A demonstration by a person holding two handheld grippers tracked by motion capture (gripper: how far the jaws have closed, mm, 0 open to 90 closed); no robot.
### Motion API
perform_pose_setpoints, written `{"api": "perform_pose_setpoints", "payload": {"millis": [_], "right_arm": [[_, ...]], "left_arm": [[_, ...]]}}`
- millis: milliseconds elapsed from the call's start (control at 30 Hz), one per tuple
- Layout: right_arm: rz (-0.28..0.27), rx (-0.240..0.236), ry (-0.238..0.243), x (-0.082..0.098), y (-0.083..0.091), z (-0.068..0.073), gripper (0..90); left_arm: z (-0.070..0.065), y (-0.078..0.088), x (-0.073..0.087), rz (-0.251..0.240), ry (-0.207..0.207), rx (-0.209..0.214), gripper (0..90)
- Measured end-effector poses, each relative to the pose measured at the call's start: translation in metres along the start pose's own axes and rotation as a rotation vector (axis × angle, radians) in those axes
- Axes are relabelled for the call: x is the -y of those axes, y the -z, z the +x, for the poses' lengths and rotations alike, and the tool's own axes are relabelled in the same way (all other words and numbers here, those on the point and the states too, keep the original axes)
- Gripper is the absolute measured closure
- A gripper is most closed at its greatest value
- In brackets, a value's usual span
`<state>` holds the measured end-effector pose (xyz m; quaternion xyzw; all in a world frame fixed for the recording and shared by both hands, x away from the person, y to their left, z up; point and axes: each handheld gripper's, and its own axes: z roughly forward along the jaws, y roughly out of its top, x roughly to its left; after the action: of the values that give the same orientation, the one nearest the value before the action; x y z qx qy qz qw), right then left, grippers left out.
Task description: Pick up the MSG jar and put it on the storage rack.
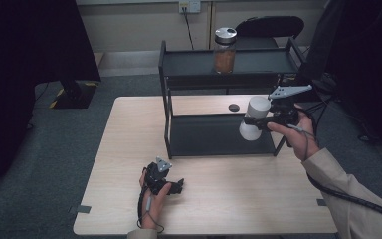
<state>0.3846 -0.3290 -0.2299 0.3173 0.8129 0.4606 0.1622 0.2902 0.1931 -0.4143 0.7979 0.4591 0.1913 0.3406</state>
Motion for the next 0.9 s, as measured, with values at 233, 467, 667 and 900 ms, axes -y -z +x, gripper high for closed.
{"api": "perform_pose_setpoints", "payload": {"millis": [233, 467, 667, 900], "right_arm": [[0.008, 0.017, 0.007, -0.029, 0.013, -0.004, 33.7], [0.001, 0.033, 0.009, -0.053, 0.03, -0.008, 33.8], [-0.007, 0.044, 0.006, -0.072, 0.044, -0.01, 33.8], [-0.004, 0.074, 0.022, -0.092, 0.057, -0.006, 33.9]], "left_arm": [[0.0, 0.0, 0.0, 0.0, 0.0, 0.0, 0.0], [0.0, 0.0, 0.0, -0.001, 0.001, 0.0, 0.0], [0.0, 0.0, 0.0, 0.001, 0.0, 0.0, 0.0], [0.0, 0.0, 0.0, 0.001, 0.0, 0.001, 0.0]]}}
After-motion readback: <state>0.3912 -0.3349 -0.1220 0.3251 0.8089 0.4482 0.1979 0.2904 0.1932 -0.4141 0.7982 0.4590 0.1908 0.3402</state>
